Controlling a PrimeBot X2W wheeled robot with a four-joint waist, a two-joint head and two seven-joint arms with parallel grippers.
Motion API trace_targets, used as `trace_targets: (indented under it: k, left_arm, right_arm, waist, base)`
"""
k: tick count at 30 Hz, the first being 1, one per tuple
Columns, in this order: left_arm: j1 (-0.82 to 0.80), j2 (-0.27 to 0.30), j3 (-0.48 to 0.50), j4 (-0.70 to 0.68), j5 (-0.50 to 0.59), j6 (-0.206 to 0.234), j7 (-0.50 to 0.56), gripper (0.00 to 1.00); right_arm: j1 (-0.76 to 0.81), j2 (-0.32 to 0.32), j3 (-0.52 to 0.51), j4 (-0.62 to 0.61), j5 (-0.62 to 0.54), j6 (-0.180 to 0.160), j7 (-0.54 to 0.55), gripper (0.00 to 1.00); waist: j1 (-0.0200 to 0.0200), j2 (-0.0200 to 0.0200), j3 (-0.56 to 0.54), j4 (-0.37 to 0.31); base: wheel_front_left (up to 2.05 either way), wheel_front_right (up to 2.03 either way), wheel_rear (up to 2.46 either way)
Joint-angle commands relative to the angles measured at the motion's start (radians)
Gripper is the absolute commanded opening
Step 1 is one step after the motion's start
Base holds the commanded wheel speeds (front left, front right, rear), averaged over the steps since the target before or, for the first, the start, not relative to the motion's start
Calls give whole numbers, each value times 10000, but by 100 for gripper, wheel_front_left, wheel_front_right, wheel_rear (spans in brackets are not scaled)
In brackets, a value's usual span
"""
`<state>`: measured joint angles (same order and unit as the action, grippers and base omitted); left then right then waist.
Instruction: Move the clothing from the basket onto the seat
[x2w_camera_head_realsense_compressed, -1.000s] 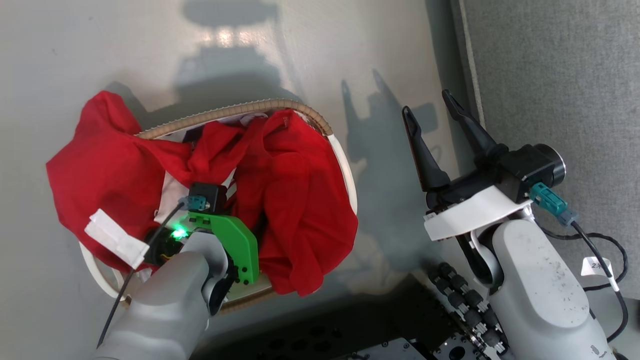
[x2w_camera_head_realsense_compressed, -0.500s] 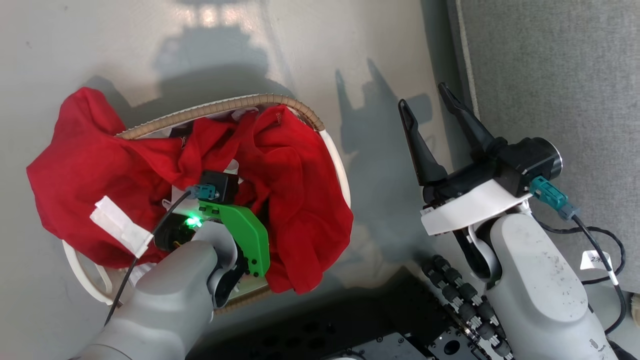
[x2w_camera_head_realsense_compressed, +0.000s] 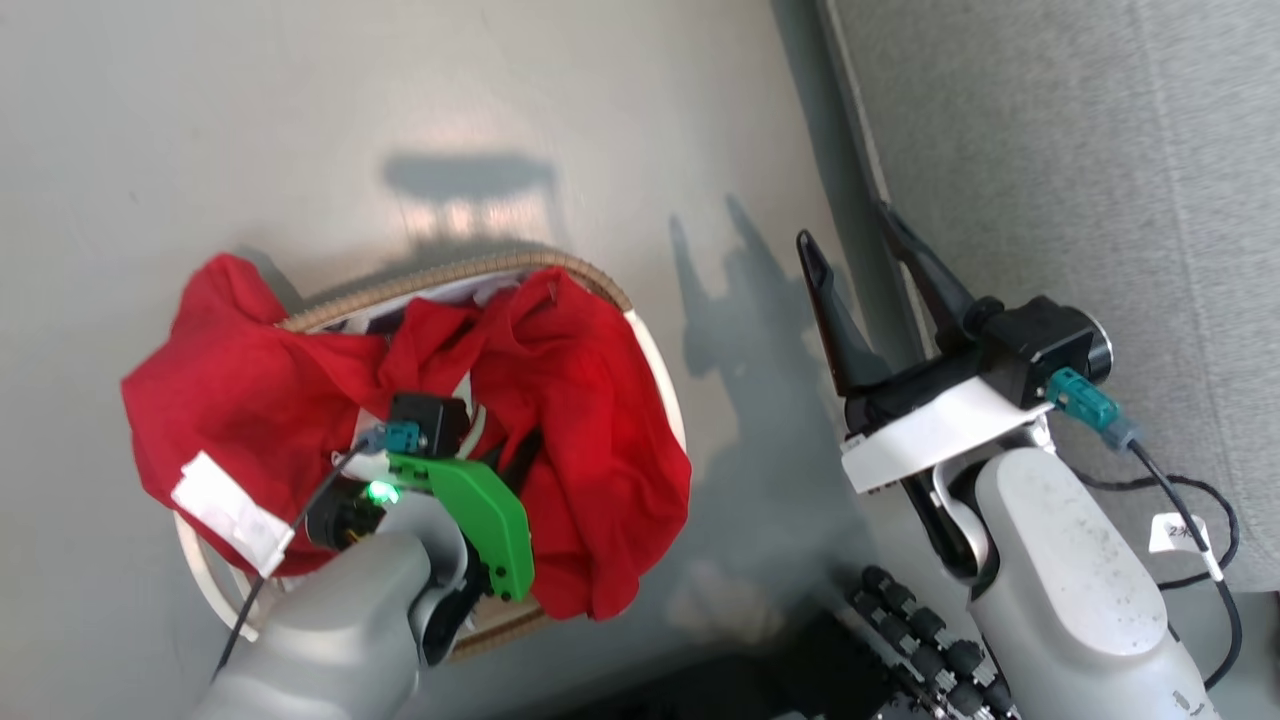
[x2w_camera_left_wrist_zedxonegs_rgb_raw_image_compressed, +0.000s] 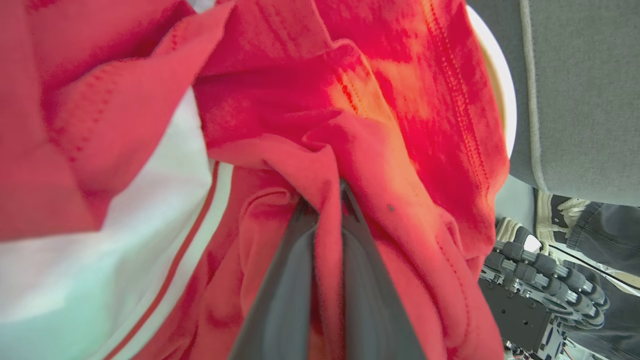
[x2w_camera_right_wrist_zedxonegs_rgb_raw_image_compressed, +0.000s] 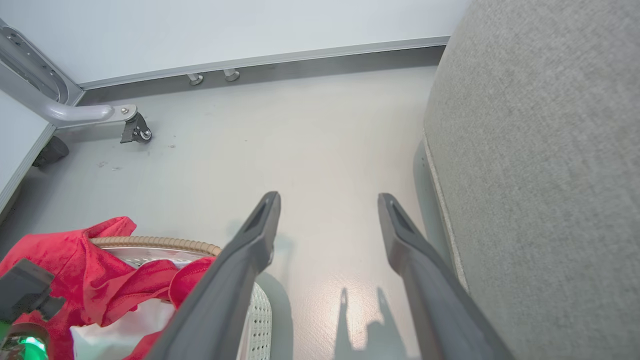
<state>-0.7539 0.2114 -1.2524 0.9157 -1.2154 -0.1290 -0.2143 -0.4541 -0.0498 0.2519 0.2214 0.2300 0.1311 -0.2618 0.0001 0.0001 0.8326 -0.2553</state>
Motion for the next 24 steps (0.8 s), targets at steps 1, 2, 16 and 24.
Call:
trace_targets:
  k: [1, 2, 16, 24]
  left_arm:
    - [249, -4, -41, -12, -101, -28, -128, 0]
    - [355, -22, -67, -28, -138, -28, -206, 0]
    - [2217, -256, 1382, -1004, 1023, -30, -509, 0]
    - [3636, -430, 3357, -1922, 2862, -30, -503, 0]
  right_arm:
    - [198, -22, 15, 83, -59, -7, -48, 100]
    - [280, -23, 1, 166, -120, -8, -48, 100]
    - [1588, -72, -501, 874, -139, -8, -48, 100]
    - [2411, -128, -466, 1138, -70, -8, -48, 100]
  waist:
    - [-1, -1, -1038, 41]
    - [-1, -1, -1288, 84]
    - [-1, -1, -4549, 883]
    - [-1, -1, -5999, 1412]
  base:
    - [0, 0, 0]
    - [0, 0, 0]
    - [0, 0, 0]
    - [0, 0, 0]
